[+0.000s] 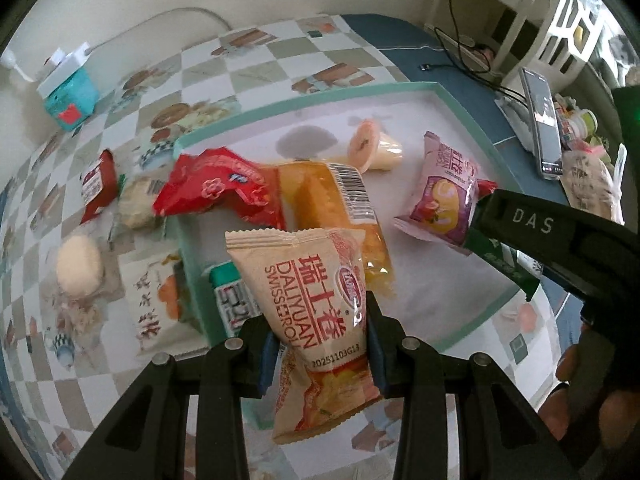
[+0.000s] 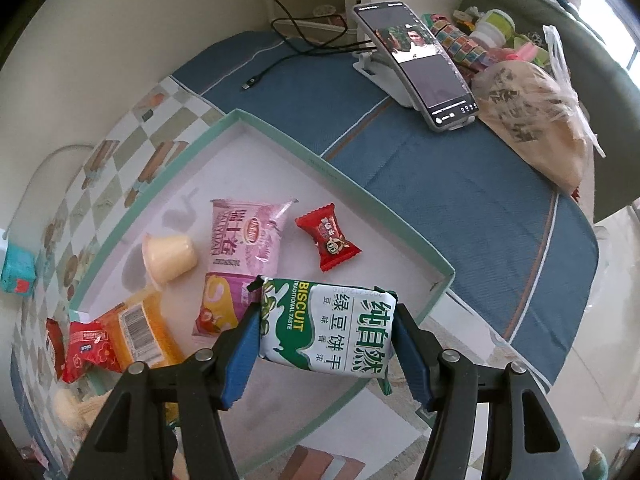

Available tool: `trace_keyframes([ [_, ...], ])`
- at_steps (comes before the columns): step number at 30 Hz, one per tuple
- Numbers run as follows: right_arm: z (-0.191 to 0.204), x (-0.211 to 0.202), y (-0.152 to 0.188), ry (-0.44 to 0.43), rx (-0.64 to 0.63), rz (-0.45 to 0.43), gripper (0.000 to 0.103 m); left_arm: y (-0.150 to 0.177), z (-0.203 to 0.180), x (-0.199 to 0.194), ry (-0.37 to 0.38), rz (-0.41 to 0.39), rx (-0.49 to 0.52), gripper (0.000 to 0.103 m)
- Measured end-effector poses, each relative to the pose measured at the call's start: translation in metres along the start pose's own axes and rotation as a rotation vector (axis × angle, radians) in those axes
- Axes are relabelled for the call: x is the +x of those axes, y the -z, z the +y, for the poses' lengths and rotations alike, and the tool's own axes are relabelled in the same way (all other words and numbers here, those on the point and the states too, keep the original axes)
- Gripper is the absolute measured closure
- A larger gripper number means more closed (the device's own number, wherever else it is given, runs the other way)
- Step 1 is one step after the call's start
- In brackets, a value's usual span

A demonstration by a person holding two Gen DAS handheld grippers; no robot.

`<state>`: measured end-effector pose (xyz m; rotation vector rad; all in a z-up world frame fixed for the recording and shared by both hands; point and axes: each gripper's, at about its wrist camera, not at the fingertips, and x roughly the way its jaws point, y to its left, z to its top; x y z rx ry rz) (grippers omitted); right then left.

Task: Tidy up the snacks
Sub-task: 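Open both tools to drop the packets into the tray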

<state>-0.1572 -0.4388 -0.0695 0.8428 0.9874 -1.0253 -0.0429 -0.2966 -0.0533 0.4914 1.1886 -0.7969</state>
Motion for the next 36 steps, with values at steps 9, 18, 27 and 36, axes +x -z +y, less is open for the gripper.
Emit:
trace_keyframes([
  [9,0.003,0.005,-0.003,0.001,-0.008,0.003,0.036,-0.01,-0.008,0.007,0.013,-0.04,0.026,0.064],
  [18,0.004,0.01,-0.007,0.008,-0.009,0.0,0.036,-0.018,-0.011,0.014,0.017,-0.074,0.022,0.064],
  [27,0.004,0.01,-0.007,0.012,-0.017,0.003,0.034,-0.019,-0.011,0.012,0.021,-0.078,0.025,0.042],
  [36,0.011,-0.01,-0.008,-0.003,-0.049,-0.042,0.029,-0.023,0.0,-0.008,0.046,-0.117,-0.007,0.031],
])
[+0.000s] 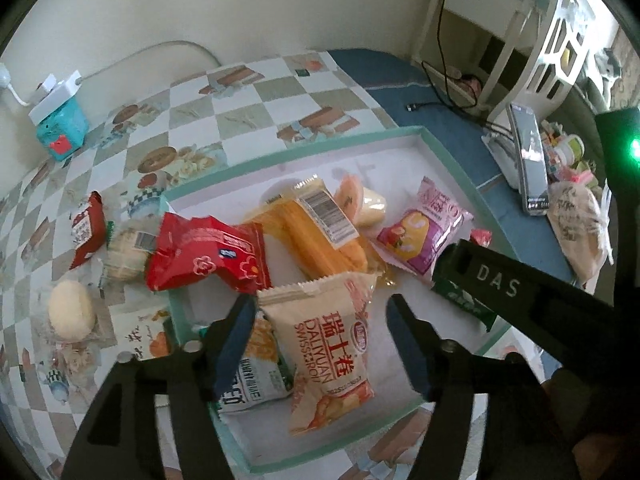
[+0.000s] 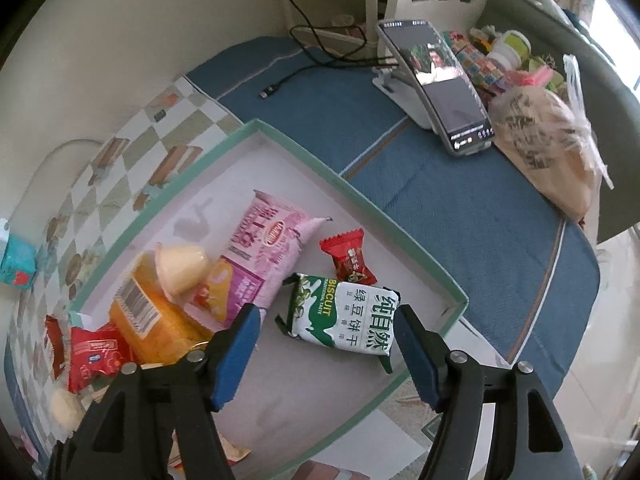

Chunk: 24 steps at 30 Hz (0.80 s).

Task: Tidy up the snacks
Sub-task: 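Open both tools to drop the packets into the tray, then withdraw both open tools back over the remaining snacks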

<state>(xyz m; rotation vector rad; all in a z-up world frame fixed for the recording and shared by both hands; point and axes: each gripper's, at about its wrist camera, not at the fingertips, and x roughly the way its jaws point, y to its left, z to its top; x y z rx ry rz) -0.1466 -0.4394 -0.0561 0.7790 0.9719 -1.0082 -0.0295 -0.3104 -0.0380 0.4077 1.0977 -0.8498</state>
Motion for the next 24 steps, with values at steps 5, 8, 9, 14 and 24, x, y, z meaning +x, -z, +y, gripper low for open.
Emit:
trace_keyframes([
  [5,-0.001,-0.016,-0.002,-0.01,0.004,-0.039,0.024,-0.004,0.012,-0.015,-0.011,-0.027,-0.04,0.029],
  [8,0.0,-0.022,-0.001,-0.018,0.001,-0.048,0.023,-0.006,0.026,-0.022,-0.017,-0.036,-0.091,0.018],
  [9,0.001,-0.022,-0.001,-0.021,-0.001,-0.048,0.021,-0.007,0.034,-0.024,-0.023,-0.042,-0.118,0.018],
  [14,0.015,-0.02,0.005,-0.035,-0.053,-0.042,0.019,-0.009,0.066,-0.031,-0.099,-0.07,-0.219,0.009],
  [24,0.04,-0.019,0.018,-0.065,-0.131,-0.044,0.0,0.003,0.129,-0.033,-0.292,-0.046,-0.389,0.006],
])
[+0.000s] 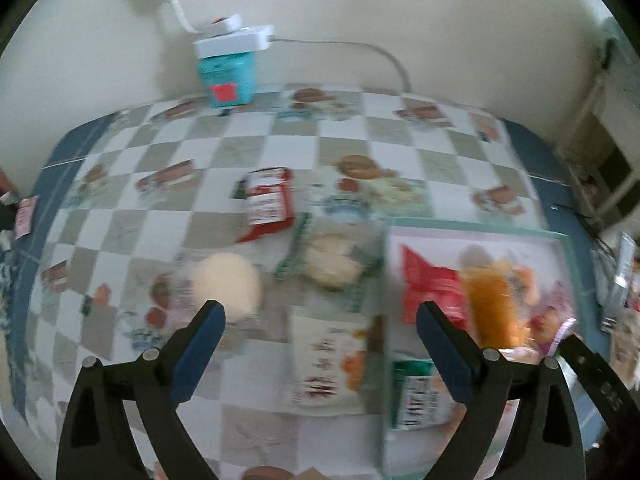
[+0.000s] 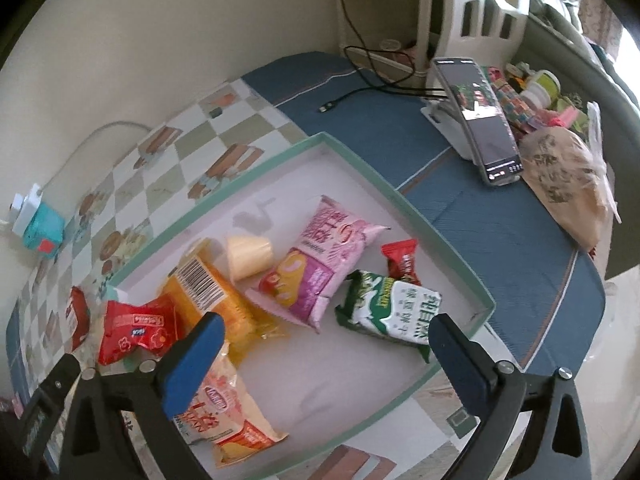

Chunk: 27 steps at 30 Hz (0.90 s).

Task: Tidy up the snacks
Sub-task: 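Withdraw both open tools back over the remaining snacks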

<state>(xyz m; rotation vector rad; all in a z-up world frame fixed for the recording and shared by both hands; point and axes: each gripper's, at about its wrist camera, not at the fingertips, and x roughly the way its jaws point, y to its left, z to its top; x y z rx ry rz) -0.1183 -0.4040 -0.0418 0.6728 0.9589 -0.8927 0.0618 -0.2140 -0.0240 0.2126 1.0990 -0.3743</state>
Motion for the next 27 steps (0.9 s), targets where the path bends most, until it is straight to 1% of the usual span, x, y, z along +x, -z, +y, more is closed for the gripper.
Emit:
trace_keyframes([
  [2,0.008,0.0,0.002,-0.016,-0.025,0.0,0.0,-0.001,0.013,0.004,-0.024,0.016,-0.033,0.006],
  [6,0.022,-0.003,0.008,-0.069,-0.064,0.009,0.0,0.001,0.036,0.006,-0.043,0.045,-0.098,0.006],
  [8,0.033,-0.007,0.011,-0.085,-0.095,-0.002,0.0,0.003,0.047,0.006,-0.052,0.056,-0.116,0.006],
  [13,0.055,-0.02,0.019,-0.144,-0.144,-0.019,0.0,0.003,0.074,0.0,-0.069,0.056,-0.16,0.006],
  [17,0.074,-0.027,0.025,-0.154,-0.183,-0.025,0.0,0.003,0.101,-0.007,-0.088,0.055,-0.196,0.006],
  [22,0.096,-0.036,0.033,-0.176,-0.21,-0.035,0.0,0.003,0.141,-0.016,-0.113,0.035,-0.272,0.006],
  [27,0.114,-0.039,0.036,-0.163,-0.211,-0.028,0.0,0.005,0.179,-0.019,-0.093,0.028,-0.376,0.006],
])
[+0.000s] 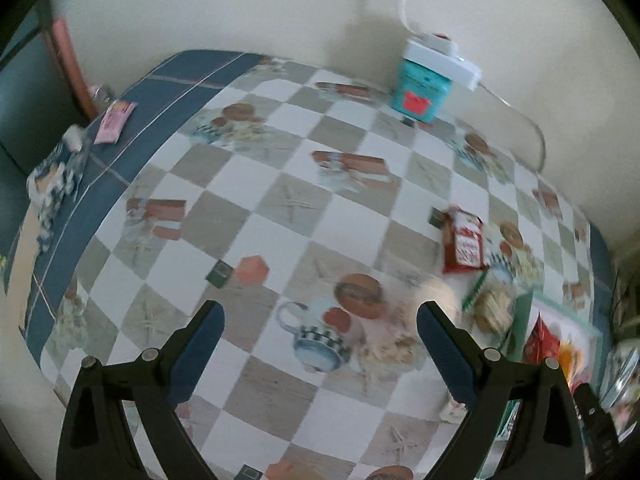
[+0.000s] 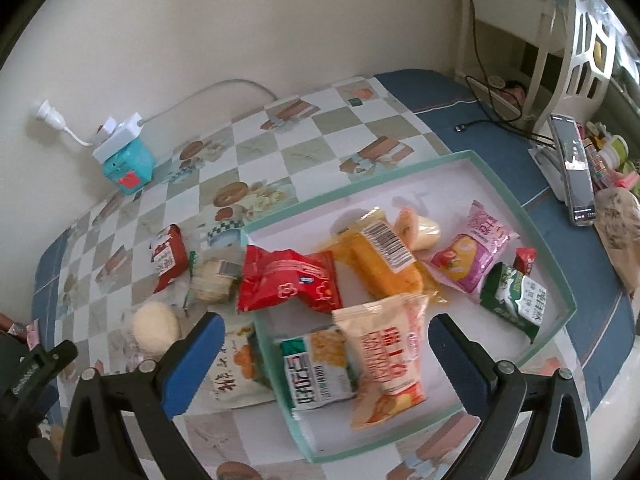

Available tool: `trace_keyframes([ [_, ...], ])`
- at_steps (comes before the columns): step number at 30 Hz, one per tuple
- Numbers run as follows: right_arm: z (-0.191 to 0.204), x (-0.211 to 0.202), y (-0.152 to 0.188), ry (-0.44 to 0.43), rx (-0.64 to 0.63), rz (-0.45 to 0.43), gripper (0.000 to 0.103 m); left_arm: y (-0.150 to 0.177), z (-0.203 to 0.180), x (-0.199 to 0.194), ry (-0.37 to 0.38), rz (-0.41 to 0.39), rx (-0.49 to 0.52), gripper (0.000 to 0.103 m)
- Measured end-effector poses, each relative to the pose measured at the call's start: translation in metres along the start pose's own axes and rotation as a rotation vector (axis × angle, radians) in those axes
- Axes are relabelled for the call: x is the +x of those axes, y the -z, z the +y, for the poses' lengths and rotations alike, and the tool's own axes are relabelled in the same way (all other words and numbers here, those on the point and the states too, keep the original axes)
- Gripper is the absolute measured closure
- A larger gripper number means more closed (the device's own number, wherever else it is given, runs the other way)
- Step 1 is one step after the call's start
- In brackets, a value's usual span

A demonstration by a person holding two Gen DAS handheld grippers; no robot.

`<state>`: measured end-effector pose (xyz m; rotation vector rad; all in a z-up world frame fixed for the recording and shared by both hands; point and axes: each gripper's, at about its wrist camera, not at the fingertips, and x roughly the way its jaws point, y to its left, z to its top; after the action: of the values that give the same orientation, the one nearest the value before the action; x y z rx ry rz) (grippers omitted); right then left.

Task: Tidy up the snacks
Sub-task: 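Withdraw both open tools back over the remaining snacks, then move the left tool to the clear-wrapped round bun while the right tool approaches the white red-text packet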

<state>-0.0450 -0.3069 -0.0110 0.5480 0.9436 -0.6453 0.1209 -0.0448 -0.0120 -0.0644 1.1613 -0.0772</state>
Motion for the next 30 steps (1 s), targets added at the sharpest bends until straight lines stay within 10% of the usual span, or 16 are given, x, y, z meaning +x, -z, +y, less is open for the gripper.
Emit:
trace_keyframes([
  [30,0.111,0.045,0.004,-0.023,-0.182,0.107,0.0,-0.025,0.045,0.057,0.078,0.134,-0.173,0.006],
])
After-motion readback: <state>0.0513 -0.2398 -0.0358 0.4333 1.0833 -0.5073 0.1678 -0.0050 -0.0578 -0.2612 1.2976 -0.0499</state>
